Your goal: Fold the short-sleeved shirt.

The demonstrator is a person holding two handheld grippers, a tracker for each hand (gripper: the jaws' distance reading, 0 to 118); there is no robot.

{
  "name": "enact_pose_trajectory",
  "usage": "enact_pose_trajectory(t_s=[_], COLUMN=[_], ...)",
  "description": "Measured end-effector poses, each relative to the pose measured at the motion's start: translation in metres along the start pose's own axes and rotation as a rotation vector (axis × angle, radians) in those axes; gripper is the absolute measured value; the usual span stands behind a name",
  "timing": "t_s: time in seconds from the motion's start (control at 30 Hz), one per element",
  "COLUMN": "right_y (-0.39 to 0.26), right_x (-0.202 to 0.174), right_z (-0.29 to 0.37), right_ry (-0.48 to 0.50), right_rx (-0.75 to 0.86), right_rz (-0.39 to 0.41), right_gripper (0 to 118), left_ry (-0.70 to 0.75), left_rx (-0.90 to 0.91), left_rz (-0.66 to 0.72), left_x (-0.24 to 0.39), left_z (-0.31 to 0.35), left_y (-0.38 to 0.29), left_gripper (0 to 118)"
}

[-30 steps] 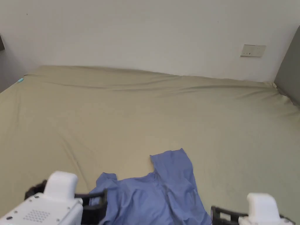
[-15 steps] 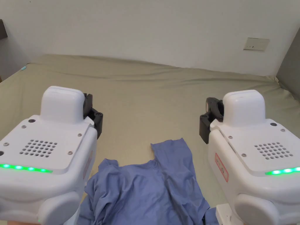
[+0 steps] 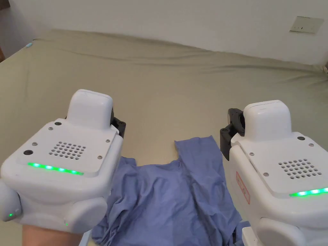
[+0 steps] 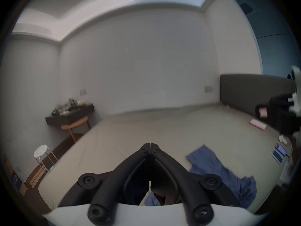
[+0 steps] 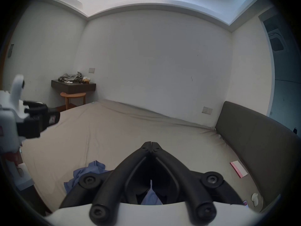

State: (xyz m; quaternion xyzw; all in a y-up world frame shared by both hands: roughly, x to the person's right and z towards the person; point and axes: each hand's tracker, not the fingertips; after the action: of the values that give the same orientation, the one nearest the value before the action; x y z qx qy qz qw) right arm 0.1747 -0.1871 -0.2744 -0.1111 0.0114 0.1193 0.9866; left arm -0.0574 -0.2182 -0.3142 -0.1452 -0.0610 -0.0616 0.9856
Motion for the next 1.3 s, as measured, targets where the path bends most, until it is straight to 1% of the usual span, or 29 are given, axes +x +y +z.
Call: enact_pose_trajectory(t_s=[0.03, 0.13, 0.17, 0.2, 0.23, 0.3, 0.33, 0.37, 0.43, 0.5, 0.6, 0.63, 0.67, 0.7, 0.73, 0.77, 0.8, 0.83, 0.87, 0.9, 0.93, 1.0, 1.03, 1.07, 1.1, 1.13, 1.2, 1.27, 1.3], right_y=[-0.006, -0.022, -0.028, -0.035, -0.042, -0.055, -0.063, -0.072, -0.085, -0.097, -0.113, -0.117, -0.122, -0.126, -0.13, -0.134, -0.139, -0.144, -0.149, -0.155, -0.163, -0.179, -0.192, -0.201, -0.211, -0.218, -0.229, -0.239, -0.24], right_x=[0.0, 0.003, 0.004, 0.006, 0.01, 0.015, 0.016, 0.024, 0.031, 0.037, 0.045, 0.047, 0.051, 0.054, 0.058, 0.06, 0.062, 0.065, 0.068, 0.069, 0.072, 0.076, 0.079, 0.079, 0.078, 0.079, 0.07, 0.067, 0.064], right_z=[-0.006, -0.021, -0.026, -0.031, -0.037, -0.048, -0.054, -0.061, -0.073, -0.083, -0.099, -0.103, -0.109, -0.116, -0.126, -0.135, -0.148, -0.162, -0.174, -0.188, -0.204, -0.231, -0.247, -0.257, -0.267, -0.273, -0.281, -0.282, -0.276], right_ry=[0.003, 0.004, 0.001, 0.0, 0.003, 0.001, -0.002, -0.005, -0.005, -0.001, -0.001, 0.001, 0.009, 0.024, 0.041, 0.046, 0.052, 0.056, 0.058, 0.07, 0.082, 0.092, 0.087, 0.079, 0.081, 0.081, 0.063, 0.067, 0.053], right_rx=[-0.019, -0.079, -0.096, -0.12, -0.145, -0.195, -0.224, -0.245, -0.292, -0.328, -0.384, -0.401, -0.421, -0.443, -0.477, -0.511, -0.541, -0.562, -0.591, -0.633, -0.674, -0.772, -0.81, -0.836, -0.879, -0.888, -0.936, -0.927, -0.917], right_rz=[-0.001, 0.0, 0.001, 0.0, -0.002, 0.001, 0.008, 0.012, 0.017, 0.019, 0.044, 0.05, 0.053, 0.046, 0.031, 0.029, 0.029, 0.023, 0.02, 0.01, -0.027, -0.074, -0.085, -0.088, -0.085, -0.085, -0.073, -0.088, -0.114], right_gripper=[0, 0, 0, 0, 0, 0, 0, 0, 0, 0, 0, 0, 0, 0, 0, 0, 0, 0, 0, 0, 9, 74, 103, 118, 114, 112, 112, 113, 112], left_ry=[-0.016, -0.055, -0.053, -0.024, -0.021, -0.048, -0.048, -0.046, -0.025, -0.002, 0.005, 0.009, -0.022, -0.082, -0.023, -0.069, -0.116, -0.097, -0.077, -0.075, -0.08, -0.082, -0.078, -0.072, -0.069, -0.071, -0.075, -0.078, -0.079], left_rx=[-0.053, -0.291, -0.364, -0.444, -0.506, -0.577, -0.614, -0.625, -0.612, -0.635, -0.67, -0.682, -0.682, -0.652, -0.647, -0.626, -0.62, -0.611, -0.601, -0.597, -0.6, -0.594, -0.598, -0.595, -0.59, -0.596, -0.594, -0.598, -0.596], left_rz=[0.004, 0.038, 0.048, 0.055, 0.079, 0.147, 0.149, 0.148, 0.127, 0.105, 0.092, 0.09, 0.106, 0.16, 0.108, 0.071, 0.076, 0.084, 0.063, 0.057, 0.065, 0.099, 0.099, 0.103, 0.115, 0.131, 0.164, 0.167, 0.166], left_x=[-0.002, -0.014, -0.017, -0.02, -0.024, -0.029, -0.027, -0.025, -0.019, -0.013, -0.011, -0.011, -0.011, -0.011, -0.008, -0.006, -0.003, 0.0, 0.002, 0.0, -0.003, -0.012, -0.016, -0.019, -0.024, -0.029, -0.036, -0.039, -0.039], left_z=[-0.011, -0.058, -0.072, -0.086, -0.097, -0.115, -0.122, -0.129, -0.14, -0.151, -0.168, -0.172, -0.171, -0.168, -0.162, -0.158, -0.154, -0.15, -0.147, -0.145, -0.143, -0.138, -0.136, -0.133, -0.129, -0.128, -0.123, -0.12, -0.118], left_y=[-0.011, -0.065, -0.082, -0.102, -0.121, -0.148, -0.16, -0.168, -0.18, -0.187, -0.201, -0.204, -0.207, -0.206, -0.202, -0.198, -0.194, -0.191, -0.188, -0.187, -0.185, -0.183, -0.182, -0.182, -0.18, -0.178, -0.177, -0.176, -0.176], left_gripper=[0, 0, 2, 7, 19, 81, 105, 115, 115, 115, 115, 112, 100, 89, 86, 68, 47, 23, 10, 10, 10, 10, 10, 10, 10, 10, 10, 9, 9])
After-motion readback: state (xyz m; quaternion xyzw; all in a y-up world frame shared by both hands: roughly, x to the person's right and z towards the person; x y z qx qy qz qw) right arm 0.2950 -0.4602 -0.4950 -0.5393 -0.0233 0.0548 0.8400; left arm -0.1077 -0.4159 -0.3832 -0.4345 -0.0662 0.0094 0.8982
